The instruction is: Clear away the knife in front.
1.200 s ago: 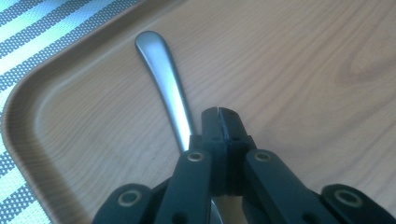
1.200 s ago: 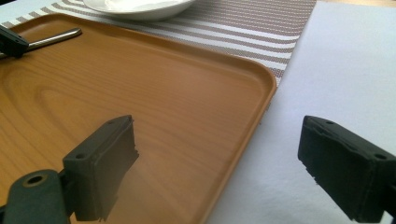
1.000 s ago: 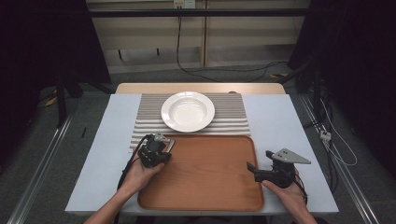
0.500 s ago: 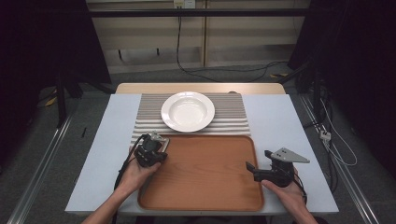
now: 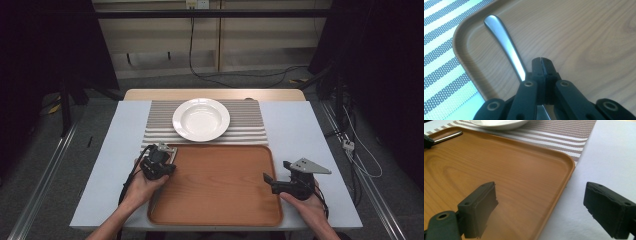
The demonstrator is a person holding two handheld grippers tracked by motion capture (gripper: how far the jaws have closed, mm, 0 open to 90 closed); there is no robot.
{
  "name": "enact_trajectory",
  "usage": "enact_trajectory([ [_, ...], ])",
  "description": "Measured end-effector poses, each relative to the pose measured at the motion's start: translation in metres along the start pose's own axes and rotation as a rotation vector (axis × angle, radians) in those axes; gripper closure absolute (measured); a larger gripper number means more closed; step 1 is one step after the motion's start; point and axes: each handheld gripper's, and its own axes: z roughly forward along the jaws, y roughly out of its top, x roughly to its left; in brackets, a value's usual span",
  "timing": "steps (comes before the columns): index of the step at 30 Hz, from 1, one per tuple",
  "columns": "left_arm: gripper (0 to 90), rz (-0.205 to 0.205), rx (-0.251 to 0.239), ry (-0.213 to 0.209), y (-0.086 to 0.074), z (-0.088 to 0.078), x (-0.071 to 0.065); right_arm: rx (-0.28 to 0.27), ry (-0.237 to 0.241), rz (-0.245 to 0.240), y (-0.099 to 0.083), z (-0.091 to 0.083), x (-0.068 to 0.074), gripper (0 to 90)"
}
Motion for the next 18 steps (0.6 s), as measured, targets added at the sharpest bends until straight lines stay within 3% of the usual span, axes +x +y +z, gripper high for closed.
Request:
enact_trajectory([
  [18,89.8,-0.024,-0.036,0.019,-0.013,-0.005,0.002,0.005,0.0,0.001,0.0,0.0,0.0,10.9],
])
